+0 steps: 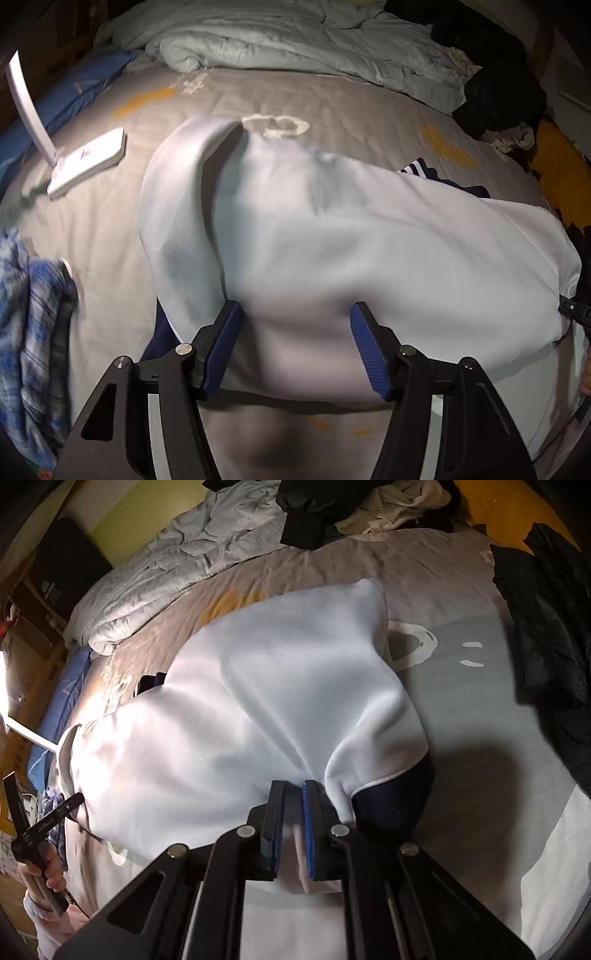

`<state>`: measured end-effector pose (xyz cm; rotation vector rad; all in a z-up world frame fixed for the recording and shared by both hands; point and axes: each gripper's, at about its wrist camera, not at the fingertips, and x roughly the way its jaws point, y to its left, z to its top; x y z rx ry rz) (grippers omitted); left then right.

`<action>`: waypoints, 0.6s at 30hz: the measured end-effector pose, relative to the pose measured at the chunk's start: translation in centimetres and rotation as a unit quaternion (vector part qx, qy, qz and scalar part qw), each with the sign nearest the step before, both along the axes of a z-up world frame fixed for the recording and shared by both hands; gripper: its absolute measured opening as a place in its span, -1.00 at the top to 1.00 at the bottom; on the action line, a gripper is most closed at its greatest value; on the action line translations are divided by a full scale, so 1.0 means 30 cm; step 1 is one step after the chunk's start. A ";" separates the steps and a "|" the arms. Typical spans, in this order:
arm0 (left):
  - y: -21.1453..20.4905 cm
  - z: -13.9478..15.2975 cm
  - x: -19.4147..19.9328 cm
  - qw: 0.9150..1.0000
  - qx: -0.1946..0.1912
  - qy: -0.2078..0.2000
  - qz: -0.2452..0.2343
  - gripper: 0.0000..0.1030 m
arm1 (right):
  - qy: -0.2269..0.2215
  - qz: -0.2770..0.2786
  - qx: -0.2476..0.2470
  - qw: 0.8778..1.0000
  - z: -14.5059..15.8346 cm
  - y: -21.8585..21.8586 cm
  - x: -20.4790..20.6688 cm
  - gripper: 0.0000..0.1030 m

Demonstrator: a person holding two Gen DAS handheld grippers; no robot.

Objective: Fold large clothes

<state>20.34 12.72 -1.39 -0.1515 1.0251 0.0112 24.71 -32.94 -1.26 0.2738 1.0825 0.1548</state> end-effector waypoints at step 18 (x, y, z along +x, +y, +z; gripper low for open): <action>-0.023 0.277 -0.178 0.984 0.005 -0.175 -0.024 -0.14 | -0.154 0.008 -0.125 0.980 0.253 0.206 -0.219 0.03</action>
